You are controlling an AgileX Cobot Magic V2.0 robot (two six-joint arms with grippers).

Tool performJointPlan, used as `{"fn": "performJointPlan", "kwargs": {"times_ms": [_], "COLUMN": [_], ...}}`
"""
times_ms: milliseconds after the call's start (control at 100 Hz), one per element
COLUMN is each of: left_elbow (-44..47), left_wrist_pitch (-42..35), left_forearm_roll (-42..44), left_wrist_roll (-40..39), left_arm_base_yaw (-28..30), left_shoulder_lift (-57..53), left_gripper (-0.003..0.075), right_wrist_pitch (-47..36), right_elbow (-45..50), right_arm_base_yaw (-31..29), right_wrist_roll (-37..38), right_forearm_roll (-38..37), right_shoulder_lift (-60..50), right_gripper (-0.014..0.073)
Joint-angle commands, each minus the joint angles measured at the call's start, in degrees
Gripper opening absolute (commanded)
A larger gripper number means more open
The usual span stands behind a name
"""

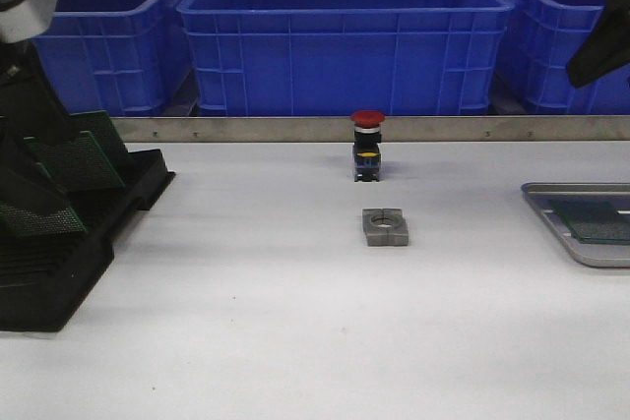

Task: Place circuit board on tray
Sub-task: 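Lower the board into the silver tray and open the right gripper, then grasp and lift a second green board from the rack with the left gripper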

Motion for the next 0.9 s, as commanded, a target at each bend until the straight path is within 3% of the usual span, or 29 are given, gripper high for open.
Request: {"fn": "performJointPlan", "kwargs": {"times_ms": [0,350,450,630,710,890], "left_elbow": [-1.7,-1.7,-1.7,-1.7,-1.7,-1.7], "left_wrist_pitch": [-3.1,-10.2,-10.8,-10.8,-10.8,-10.8], "left_forearm_roll": [-1.3,-1.3,-1.4,-1.5,-1.5,-1.5], "left_wrist_roll": [-0.7,-0.7,-0.8,-0.8,-0.8,-0.8], "left_arm_base_yaw": [0.2,0.2,0.2,0.2,0.2,0.2], "left_shoulder_lift": [-0.1,3.8,4.5,4.9,4.9,4.9], "left_gripper": [0.0472,0.0459,0.0356,0.0071,-0.0022,-0.0020], "right_wrist_pitch": [0.4,1.6,1.8,1.8,1.6,1.6], "right_elbow": [-1.8,-1.8,-1.8,-1.8,-1.8,-1.8], "right_arm_base_yaw": [-0.3,-0.3,-0.3,-0.3,-0.3,-0.3], "right_wrist_roll": [-0.3,-0.3,-0.3,-0.3,-0.3,-0.3], "right_forearm_roll": [1.2,1.2,1.2,1.2,1.2,1.2], "right_shoulder_lift": [-2.4,-2.4,-2.4,-2.4,-2.4,-2.4], "right_gripper": [0.0535,0.0535,0.0535,0.0535,0.0535,0.0535]}}
